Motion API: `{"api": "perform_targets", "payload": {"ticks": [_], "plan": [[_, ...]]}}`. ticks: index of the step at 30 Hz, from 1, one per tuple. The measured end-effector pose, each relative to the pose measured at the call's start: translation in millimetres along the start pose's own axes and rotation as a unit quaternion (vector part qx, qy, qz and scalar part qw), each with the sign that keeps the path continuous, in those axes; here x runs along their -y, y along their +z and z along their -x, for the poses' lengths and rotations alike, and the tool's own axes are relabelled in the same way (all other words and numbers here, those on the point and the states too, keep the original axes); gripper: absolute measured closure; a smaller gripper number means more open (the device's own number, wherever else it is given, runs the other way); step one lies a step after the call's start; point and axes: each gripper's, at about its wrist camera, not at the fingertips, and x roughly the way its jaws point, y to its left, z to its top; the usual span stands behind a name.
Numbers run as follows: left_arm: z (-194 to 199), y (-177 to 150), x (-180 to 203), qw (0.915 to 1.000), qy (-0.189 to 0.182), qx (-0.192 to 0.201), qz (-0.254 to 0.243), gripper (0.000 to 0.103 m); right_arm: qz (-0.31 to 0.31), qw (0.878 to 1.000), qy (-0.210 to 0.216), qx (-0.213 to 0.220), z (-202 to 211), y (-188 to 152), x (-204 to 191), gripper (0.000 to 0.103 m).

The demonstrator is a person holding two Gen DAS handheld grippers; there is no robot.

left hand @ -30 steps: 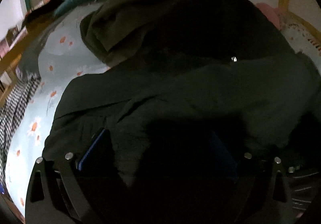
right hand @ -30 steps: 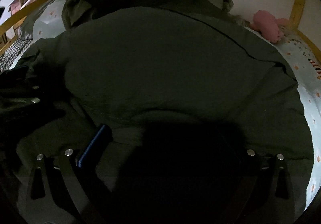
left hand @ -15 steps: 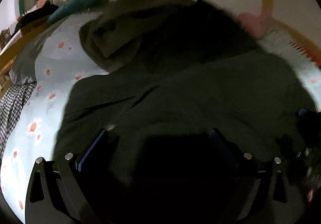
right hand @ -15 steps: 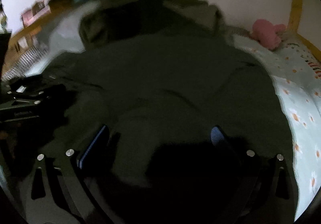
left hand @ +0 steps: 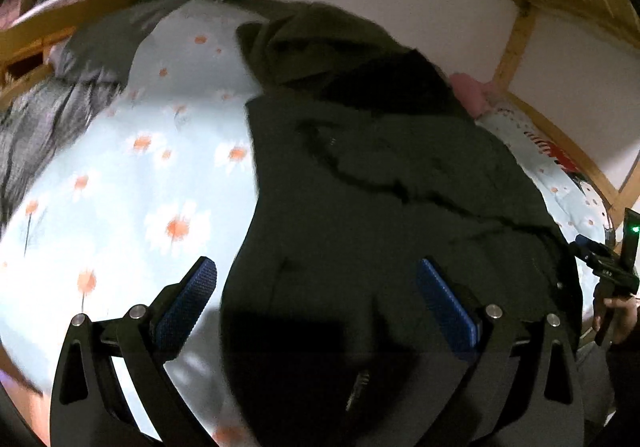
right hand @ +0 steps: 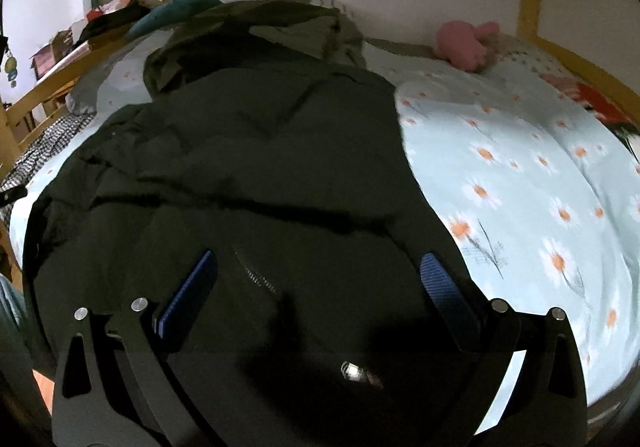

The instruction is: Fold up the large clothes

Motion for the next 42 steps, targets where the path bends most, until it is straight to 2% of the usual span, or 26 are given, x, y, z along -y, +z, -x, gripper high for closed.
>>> {"api": "perform_targets", "payload": {"ticks": [4, 8, 12, 16, 19, 21, 25, 28, 30, 31, 32, 33, 35, 37, 39, 42], "plan": [[6.4, -26.7, -10.3, 0.9995, 0.000, -0.021, 0.024, 0.005, -0.009, 1.000, -0.007, -0.012, 10.7, -26.4, 9.6, 0.003], [11.2, -54.5, -12.2, 0.9971, -0.023, -0.043, 0.059, 0.005, -0.022, 0.999, -0.008, -0.026, 15.5, -48.7, 19.6, 0.003], [15.0, -77.1, -8.6, 0.9958, -0.027, -0.057, 0.067, 0.005, -0.035, 0.999, -0.004, -0.036, 16.5, -66.5, 26.7, 0.003], [8.4, -102.3, -8.9, 0.9900, -0.053, -0.091, 0.094, 0.005, -0.061, 0.997, 0.010, -0.041, 14.6, -87.5, 35.4, 0.003], [-1.7, -123.2, -8.8, 0.9857, -0.054, -0.112, 0.114, 0.005, -0.075, 0.996, 0.021, -0.035, 16.7, -94.8, 38.3, 0.003], [-12.2, -137.4, -10.3, 0.9777, -0.077, -0.133, 0.144, 0.005, -0.081, 0.996, 0.029, -0.033, 18.4, -99.6, 41.8, 0.003], [-32.0, -156.0, -11.5, 0.9493, -0.158, -0.170, 0.212, 0.005, -0.105, 0.992, 0.062, -0.034, 22.2, -109.8, 52.2, 0.003], [-43.7, -161.4, -15.7, 0.9250, -0.189, -0.195, 0.266, 0.005, -0.140, 0.986, 0.084, -0.038, 22.9, -116.8, 64.8, 0.003], [-53.7, -166.1, -21.6, 0.9029, -0.204, -0.224, 0.305, 0.006, -0.171, 0.978, 0.110, -0.035, 24.0, -121.2, 73.3, 0.003], [-54.5, -167.0, -23.5, 0.9001, -0.204, -0.225, 0.312, 0.013, -0.188, 0.974, 0.122, -0.034, 24.4, -123.4, 78.8, 0.003], [-55.6, -167.1, -25.1, 0.9008, -0.197, -0.229, 0.312, 0.028, -0.200, 0.971, 0.125, -0.036, 24.5, -125.5, 82.9, 0.003], [-54.5, -167.2, -25.7, 0.9032, -0.193, -0.230, 0.306, 0.034, -0.208, 0.969, 0.124, -0.039, 24.3, -127.3, 85.4, 0.003], [-48.3, -166.9, -25.5, 0.9055, -0.197, -0.226, 0.300, 0.062, -0.227, 0.964, 0.126, -0.051, 23.0, -133.3, 93.7, 0.003], [-40.8, -161.5, -23.3, 0.9055, -0.204, -0.217, 0.302, 0.074, -0.233, 0.961, 0.135, -0.060, 22.5, -138.1, 97.0, 0.003], [-29.4, -156.3, -22.0, 0.9017, -0.224, -0.203, 0.309, 0.077, -0.234, 0.956, 0.158, -0.075, 19.4, -142.6, 98.3, 0.003], [-7.5, -141.5, -20.0, 0.8959, -0.254, -0.180, 0.317, 0.078, -0.251, 0.934, 0.227, -0.116, 5.0, -152.9, 99.5, 0.003]]}}
